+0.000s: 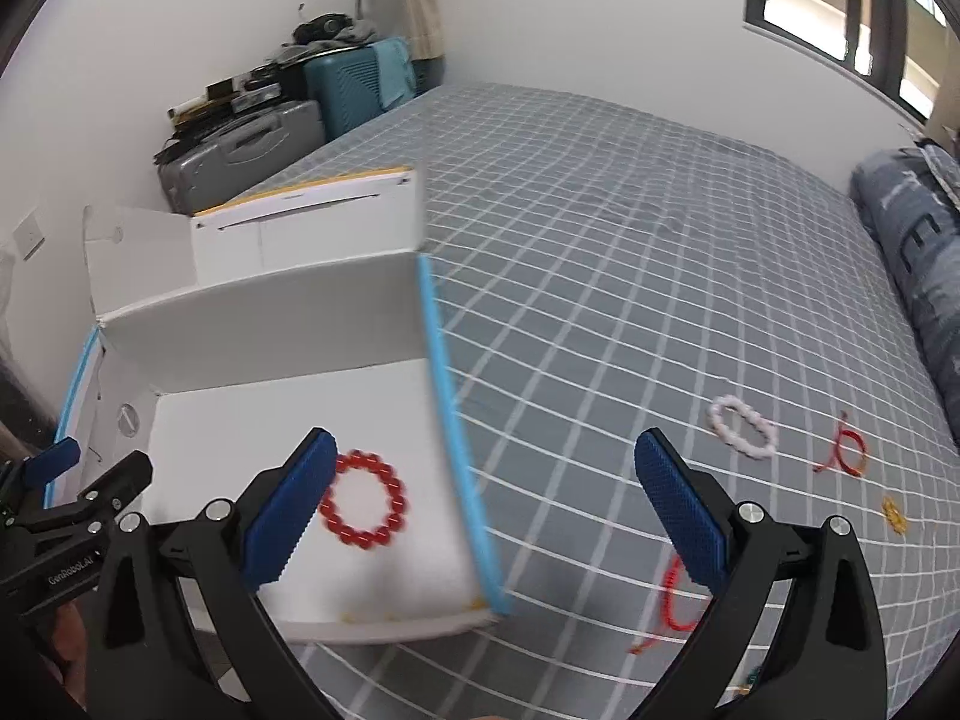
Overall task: Organize jewelry
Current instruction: 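Withdraw both tools from the box back over the bed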
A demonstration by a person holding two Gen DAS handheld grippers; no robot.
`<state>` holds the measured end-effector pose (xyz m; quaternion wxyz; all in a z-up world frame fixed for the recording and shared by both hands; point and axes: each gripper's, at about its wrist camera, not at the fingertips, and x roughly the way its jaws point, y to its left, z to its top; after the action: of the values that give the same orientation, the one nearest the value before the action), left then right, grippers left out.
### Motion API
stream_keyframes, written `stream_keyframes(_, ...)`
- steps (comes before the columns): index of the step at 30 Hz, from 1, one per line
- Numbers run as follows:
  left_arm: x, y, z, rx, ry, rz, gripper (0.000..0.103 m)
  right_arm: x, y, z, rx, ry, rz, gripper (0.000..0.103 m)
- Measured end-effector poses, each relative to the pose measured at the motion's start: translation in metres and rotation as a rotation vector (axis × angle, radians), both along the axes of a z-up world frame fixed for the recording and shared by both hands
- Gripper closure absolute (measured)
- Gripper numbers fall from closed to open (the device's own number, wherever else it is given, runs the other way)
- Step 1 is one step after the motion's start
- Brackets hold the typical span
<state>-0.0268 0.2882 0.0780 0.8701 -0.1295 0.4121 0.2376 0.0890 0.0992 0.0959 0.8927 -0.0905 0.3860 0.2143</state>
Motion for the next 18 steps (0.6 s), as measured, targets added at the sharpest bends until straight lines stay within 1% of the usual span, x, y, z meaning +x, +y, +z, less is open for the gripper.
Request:
stream_keyframes(8, 0.021, -0.041, 0.008, 0.006, -0.007, -0.057, 0.006, 0.009, -0.049, -0.001, -0.005, 0.001, -0.058, 0.008)
stream_keyframes(14, 0.037, -0.084, 0.016, 0.008, -0.018, -0.127, 0.006, 0.014, -0.083, 0.005, -0.003, -0.005, -0.106, 0.007)
stream_keyframes(18, 0.048, -0.111, 0.018, 0.009, -0.026, -0.177, 0.006, 0.019, -0.114, 0.007, -0.018, -0.012, -0.144, 0.007)
